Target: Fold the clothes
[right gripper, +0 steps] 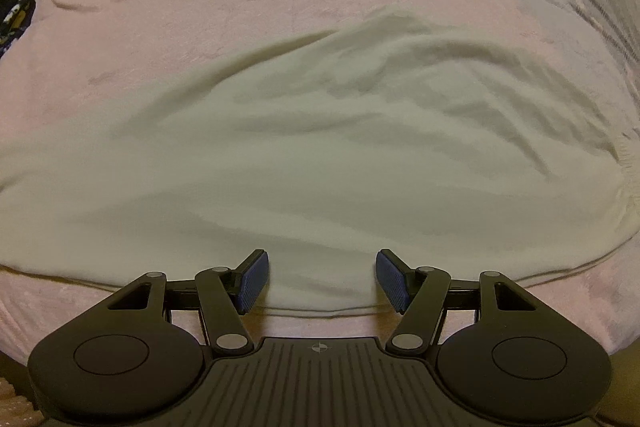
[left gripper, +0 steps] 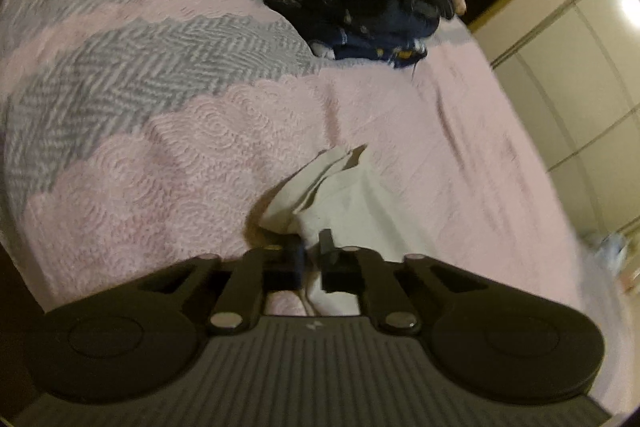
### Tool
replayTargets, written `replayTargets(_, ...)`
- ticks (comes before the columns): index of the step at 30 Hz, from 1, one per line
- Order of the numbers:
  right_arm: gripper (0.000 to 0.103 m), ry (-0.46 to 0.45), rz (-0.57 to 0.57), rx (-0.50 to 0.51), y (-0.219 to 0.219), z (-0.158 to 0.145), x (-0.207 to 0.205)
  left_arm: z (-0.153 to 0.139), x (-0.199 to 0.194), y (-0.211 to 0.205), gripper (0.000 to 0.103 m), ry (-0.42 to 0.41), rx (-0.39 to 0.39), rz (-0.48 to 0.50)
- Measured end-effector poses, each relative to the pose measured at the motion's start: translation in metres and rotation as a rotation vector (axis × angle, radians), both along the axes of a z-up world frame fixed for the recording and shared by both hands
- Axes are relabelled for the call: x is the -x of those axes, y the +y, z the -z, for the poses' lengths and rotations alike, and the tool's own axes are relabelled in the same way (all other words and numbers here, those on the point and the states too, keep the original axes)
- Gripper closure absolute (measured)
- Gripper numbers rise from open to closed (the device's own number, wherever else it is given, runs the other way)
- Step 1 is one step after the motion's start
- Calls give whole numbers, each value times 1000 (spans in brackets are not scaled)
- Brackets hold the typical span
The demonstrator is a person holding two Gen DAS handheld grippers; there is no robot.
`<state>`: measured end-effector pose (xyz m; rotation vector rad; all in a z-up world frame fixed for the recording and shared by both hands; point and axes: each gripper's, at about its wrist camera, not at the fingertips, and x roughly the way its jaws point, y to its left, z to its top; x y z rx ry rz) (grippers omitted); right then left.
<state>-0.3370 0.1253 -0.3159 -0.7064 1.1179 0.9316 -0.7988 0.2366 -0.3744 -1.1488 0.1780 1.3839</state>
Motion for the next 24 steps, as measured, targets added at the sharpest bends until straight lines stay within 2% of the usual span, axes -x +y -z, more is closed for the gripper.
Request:
replayTargets(2, 40, -3, 17, -8, -5, -3, -11, -12, -13, 2, 103, 54, -27, 36)
replayTargets(4, 40, -7, 39, -20, -11, -7, -22, -33, -36, 2, 103, 132, -91, 114)
replayTargets(8, 40, -15, 84, -50, -23, -15, -46, -74, -113, -13, 103, 279, -264, 387)
replayTargets(10, 40, -14, 113, -66, -30, -18, -59, -84, -157, -30, 103, 292, -333, 523)
replayTargets(11, 40, -14, 128, -74, -34, -19, -65, -83, -178, -40, 103, 272, -351, 582)
replayTargets(13, 40, -8, 154, -92, -41, -20, -77, -70, -222, -59, 102, 224, -339, 704)
replayTargets(15, 40, 1, 180, -110, -47, -20, -88, -45, -260, -75, 95, 209, -277, 813)
replayTargets(18, 40, 16, 217, -138, -56, -21, -104, -10, -298, -93, 93, 235, -150, 938)
replayTargets(19, 40, 26, 226, -151, -59, -21, -107, -8, -301, -99, 92, 253, -153, 948)
replayTargets(21, 40, 47, 243, -177, -66, -22, -111, -15, -298, -102, 77, 239, -155, 984)
replayTargets(24, 40, 161, 264, -263, -71, -24, -110, -35, -278, -101, 76, 162, -152, 1031)
